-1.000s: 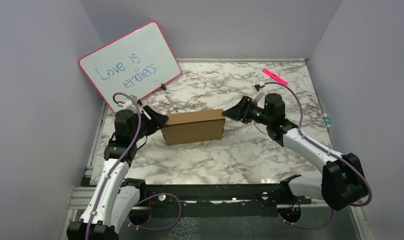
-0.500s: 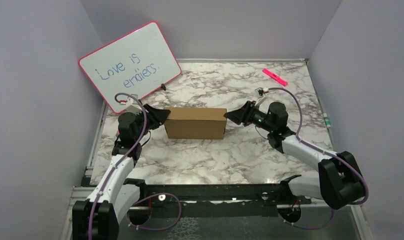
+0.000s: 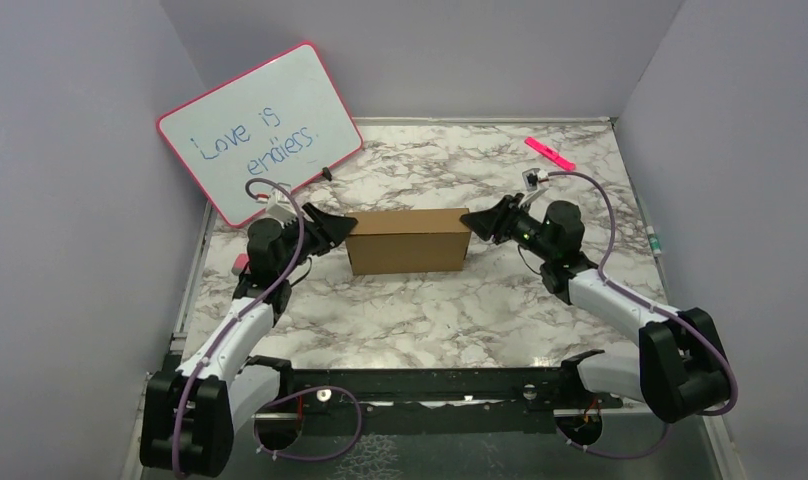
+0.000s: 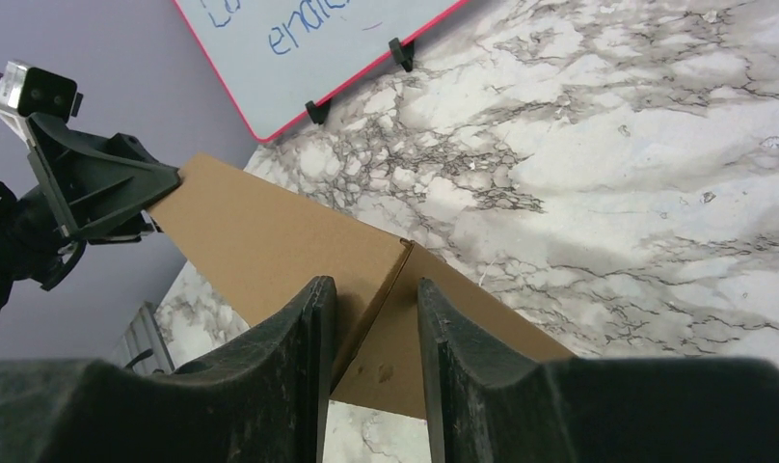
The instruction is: Fold the paper box
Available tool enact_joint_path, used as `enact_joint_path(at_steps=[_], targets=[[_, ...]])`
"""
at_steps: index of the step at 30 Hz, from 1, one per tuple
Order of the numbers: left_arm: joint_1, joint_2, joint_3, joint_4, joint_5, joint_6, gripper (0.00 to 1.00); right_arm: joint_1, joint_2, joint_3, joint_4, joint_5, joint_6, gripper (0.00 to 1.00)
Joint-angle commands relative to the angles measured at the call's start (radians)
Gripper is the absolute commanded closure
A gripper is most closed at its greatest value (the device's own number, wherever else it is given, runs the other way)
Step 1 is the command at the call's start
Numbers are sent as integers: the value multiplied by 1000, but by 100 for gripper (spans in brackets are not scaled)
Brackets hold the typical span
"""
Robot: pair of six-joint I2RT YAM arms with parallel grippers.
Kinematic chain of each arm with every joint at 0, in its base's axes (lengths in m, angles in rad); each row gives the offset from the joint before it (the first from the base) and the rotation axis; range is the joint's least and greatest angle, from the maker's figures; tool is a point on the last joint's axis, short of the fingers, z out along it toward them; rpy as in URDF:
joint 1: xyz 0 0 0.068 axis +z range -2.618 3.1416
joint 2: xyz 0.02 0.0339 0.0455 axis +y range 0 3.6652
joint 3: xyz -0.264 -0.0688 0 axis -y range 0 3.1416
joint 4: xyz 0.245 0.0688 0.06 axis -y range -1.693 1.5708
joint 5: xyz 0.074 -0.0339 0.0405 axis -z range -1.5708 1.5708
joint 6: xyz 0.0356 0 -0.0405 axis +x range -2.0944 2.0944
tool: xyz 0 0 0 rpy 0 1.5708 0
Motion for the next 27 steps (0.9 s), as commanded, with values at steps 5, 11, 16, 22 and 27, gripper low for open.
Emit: enact_joint_path(at_steps=[5, 11, 16, 22, 27], targets=[[109, 15, -6, -144, 352, -55, 42, -3, 30, -8, -266, 2, -86, 60], [127, 6, -34, -197, 361, -10, 46, -4, 35, -16, -270, 20, -99, 60], [167, 39, -187, 5, 429, -129, 57, -19, 69, -43, -229, 9, -87, 60], [213, 67, -250, 33, 416, -114, 73, -28, 85, -39, -214, -3, -93, 60], [213, 66, -286, 27, 374, -100, 99, -28, 69, 6, -251, -33, -91, 58]])
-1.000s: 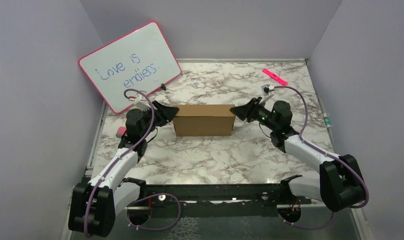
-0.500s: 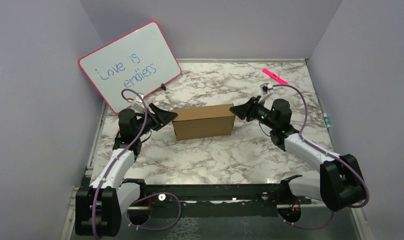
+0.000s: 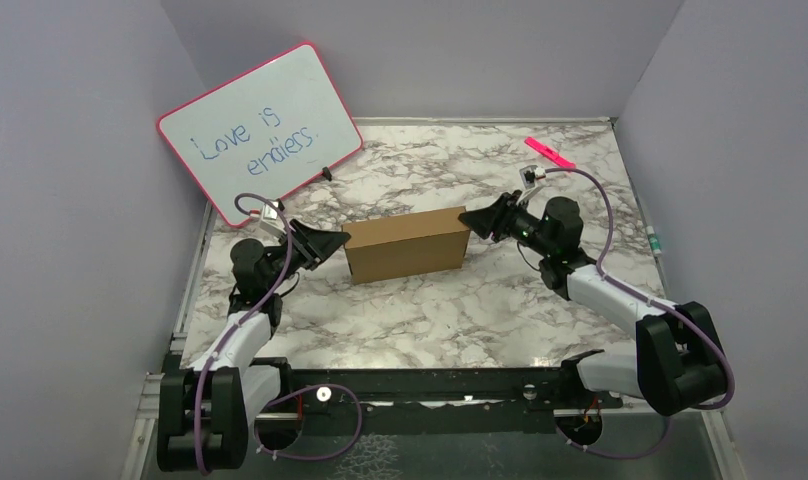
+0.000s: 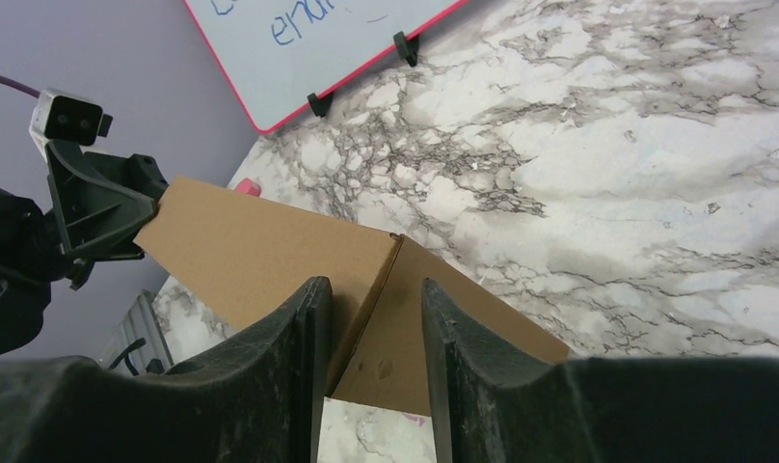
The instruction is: Fold the paper box
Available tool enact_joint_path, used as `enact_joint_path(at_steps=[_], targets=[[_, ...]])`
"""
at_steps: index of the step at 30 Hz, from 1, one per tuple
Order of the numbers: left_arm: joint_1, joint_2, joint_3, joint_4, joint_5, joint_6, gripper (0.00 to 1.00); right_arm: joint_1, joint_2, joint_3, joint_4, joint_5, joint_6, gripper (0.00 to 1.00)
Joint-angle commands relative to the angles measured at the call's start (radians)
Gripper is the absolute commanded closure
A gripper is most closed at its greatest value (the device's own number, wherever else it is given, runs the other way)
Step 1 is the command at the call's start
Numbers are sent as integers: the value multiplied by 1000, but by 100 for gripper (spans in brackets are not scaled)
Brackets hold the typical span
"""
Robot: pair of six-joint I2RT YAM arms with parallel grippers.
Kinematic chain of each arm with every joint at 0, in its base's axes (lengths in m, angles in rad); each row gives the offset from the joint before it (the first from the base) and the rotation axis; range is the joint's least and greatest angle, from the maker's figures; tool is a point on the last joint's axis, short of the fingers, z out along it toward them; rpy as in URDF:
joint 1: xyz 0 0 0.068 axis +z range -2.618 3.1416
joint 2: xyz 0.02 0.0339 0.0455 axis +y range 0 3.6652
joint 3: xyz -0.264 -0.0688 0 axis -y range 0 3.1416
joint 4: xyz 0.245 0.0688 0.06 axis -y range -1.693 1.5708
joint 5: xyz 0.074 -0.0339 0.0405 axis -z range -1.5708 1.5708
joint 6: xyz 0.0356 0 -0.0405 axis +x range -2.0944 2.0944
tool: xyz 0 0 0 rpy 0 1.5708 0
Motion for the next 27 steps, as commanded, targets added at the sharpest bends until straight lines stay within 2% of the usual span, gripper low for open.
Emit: enact_joint_path(at_steps=[1, 8, 13, 16, 24, 27], targets=[[9, 42, -117, -238, 16, 69, 100, -10, 30, -8, -269, -4, -65, 57], [4, 19, -103, -284, -14, 94, 100, -10, -62, 66, -379, -51, -60, 41], [-1, 6, -73, -312, -24, 102, 100, -10, -62, 53, -383, -111, -49, 38], [-1, 7, -65, -317, -22, 100, 100, -14, -40, 4, -337, -133, -60, 43], [-1, 22, -43, -317, -12, 85, 100, -37, 123, -198, -13, -248, -47, 60], [-1, 39, -43, -317, -25, 89, 100, -37, 165, -237, 46, -237, -46, 65]])
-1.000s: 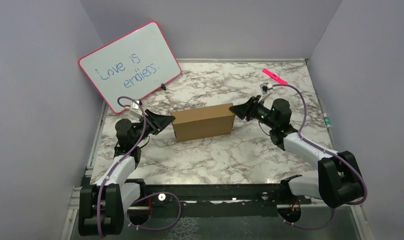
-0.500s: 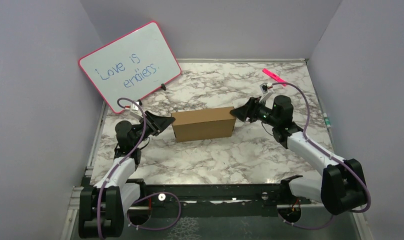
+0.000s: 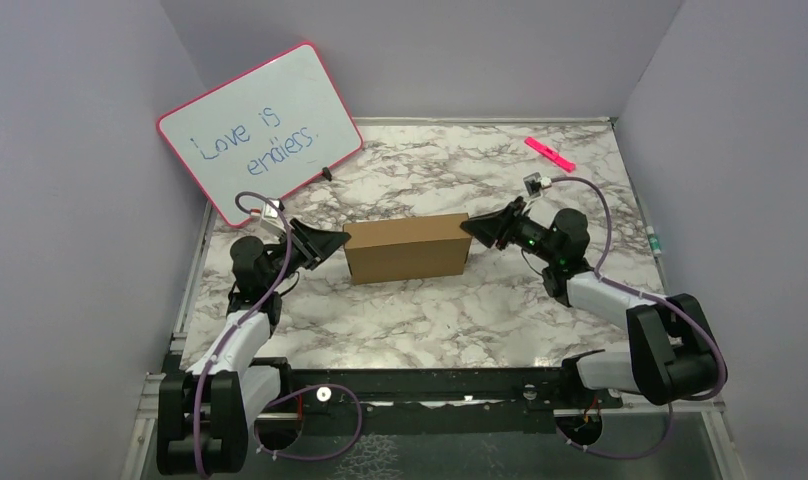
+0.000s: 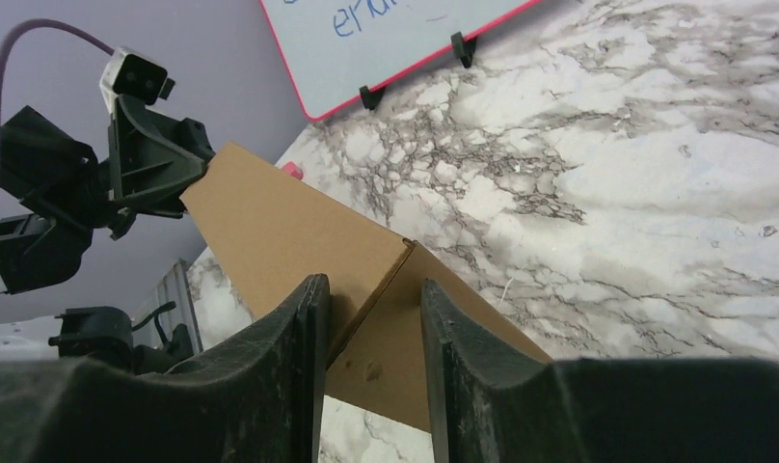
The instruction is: Fold the paper box
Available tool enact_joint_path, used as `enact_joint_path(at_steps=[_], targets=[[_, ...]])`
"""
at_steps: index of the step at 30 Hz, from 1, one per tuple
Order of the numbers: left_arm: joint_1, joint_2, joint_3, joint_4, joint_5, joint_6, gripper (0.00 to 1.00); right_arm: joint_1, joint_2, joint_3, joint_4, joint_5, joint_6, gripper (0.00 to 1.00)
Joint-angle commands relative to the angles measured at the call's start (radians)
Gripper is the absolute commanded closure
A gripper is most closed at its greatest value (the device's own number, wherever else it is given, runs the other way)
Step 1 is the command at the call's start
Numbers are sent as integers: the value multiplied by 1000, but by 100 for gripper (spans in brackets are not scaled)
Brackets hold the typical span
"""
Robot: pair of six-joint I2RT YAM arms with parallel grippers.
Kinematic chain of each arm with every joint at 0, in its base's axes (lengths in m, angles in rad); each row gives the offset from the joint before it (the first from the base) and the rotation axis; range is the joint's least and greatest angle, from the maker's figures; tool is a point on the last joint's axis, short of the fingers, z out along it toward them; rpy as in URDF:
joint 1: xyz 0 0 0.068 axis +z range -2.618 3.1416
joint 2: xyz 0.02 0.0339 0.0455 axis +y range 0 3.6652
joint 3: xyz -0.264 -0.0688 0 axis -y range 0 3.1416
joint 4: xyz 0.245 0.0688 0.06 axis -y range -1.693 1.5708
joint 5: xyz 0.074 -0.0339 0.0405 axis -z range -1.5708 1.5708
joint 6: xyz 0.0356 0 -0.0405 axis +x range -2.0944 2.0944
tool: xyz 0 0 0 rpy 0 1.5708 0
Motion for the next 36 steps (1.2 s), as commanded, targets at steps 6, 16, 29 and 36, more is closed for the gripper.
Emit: enact_joint_path(at_steps=[6, 16, 29, 36], targets=[[2, 110, -24, -239, -15, 85, 100, 8, 128, -180, -130, 11, -101, 69], [2, 102, 40, -230, -11, 72, 88, 8, 83, -152, -148, 6, -69, 72], [1, -5, 172, -415, 31, 145, 65, 8, -25, -44, -290, 17, -78, 70], [2, -31, 182, -457, 78, 152, 62, 8, -6, -48, -282, 12, -80, 70]])
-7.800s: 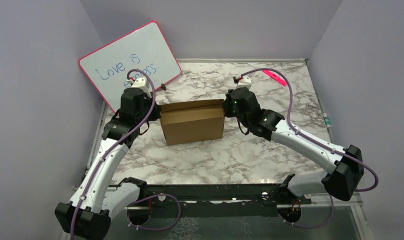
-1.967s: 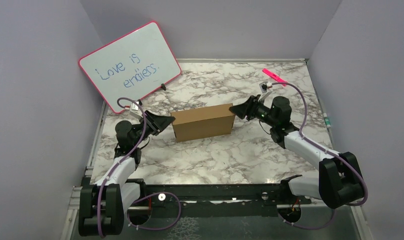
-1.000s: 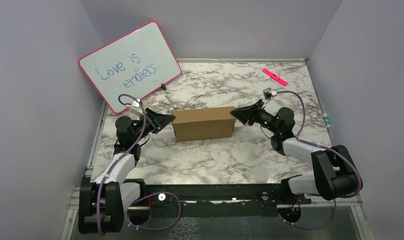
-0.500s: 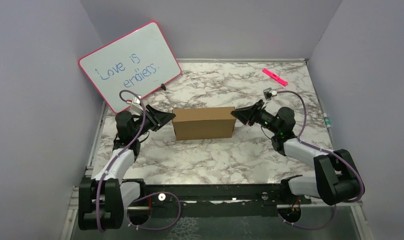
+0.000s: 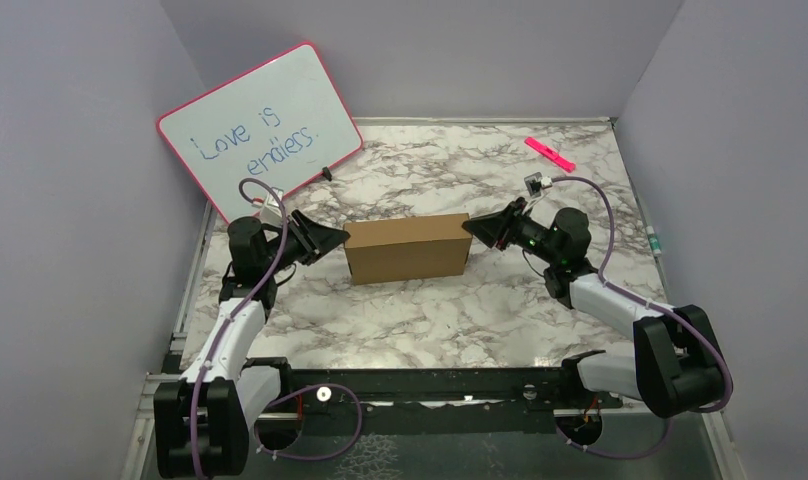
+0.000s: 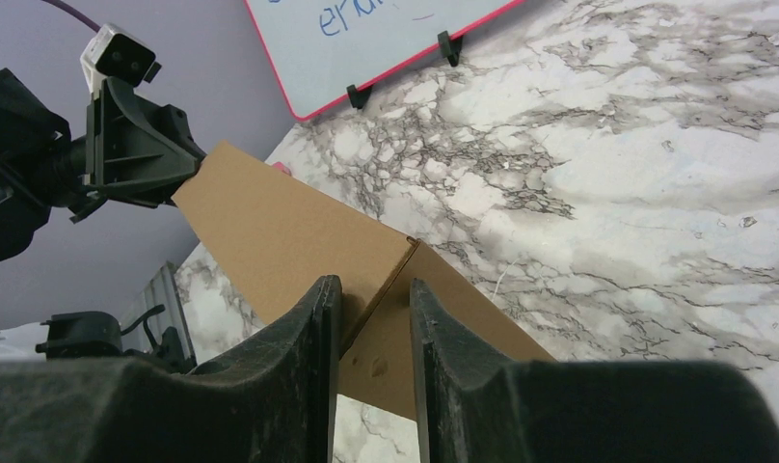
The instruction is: Fold the paper box
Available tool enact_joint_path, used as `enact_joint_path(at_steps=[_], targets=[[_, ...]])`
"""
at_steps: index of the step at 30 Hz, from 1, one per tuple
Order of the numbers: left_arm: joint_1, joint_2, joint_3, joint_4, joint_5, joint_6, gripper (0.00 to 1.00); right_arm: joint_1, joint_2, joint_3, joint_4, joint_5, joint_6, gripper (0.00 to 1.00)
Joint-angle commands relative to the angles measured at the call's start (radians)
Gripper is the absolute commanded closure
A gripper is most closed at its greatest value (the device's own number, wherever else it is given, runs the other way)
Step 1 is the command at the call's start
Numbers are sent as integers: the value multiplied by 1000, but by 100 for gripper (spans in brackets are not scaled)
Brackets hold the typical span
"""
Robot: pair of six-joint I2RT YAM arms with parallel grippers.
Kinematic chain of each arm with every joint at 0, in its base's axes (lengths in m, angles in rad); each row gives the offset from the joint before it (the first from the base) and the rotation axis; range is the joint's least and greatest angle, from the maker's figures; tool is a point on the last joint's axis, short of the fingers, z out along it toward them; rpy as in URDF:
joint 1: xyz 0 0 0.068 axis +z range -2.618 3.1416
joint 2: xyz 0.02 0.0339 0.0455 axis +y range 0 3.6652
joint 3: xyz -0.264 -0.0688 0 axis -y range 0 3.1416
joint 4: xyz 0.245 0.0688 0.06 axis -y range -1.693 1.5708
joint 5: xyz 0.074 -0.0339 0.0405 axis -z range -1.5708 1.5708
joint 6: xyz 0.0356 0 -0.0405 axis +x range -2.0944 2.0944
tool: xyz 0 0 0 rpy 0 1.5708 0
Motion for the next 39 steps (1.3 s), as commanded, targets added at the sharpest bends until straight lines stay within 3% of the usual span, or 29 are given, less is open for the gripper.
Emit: enact_joint_path(at_steps=[1, 9, 21, 25, 33, 39], targets=[[2, -12, 17, -137, 46, 63, 62, 6, 50, -55, -245, -22, -61, 70], [2, -35, 53, -190, 77, 87, 51, 6, 46, -44, -256, -14, -71, 70], [2, -69, 140, -269, 113, 103, 50, 6, 36, -36, -265, -9, -71, 70], [1, -83, 148, -379, 91, 151, 51, 7, 35, -35, -267, -9, -74, 70], [-1, -106, 79, -404, 73, 172, 58, 6, 46, -37, -252, -10, -70, 70], [-1, -96, 25, -372, 59, 185, 79, 6, 47, -36, -251, -7, -73, 70]])
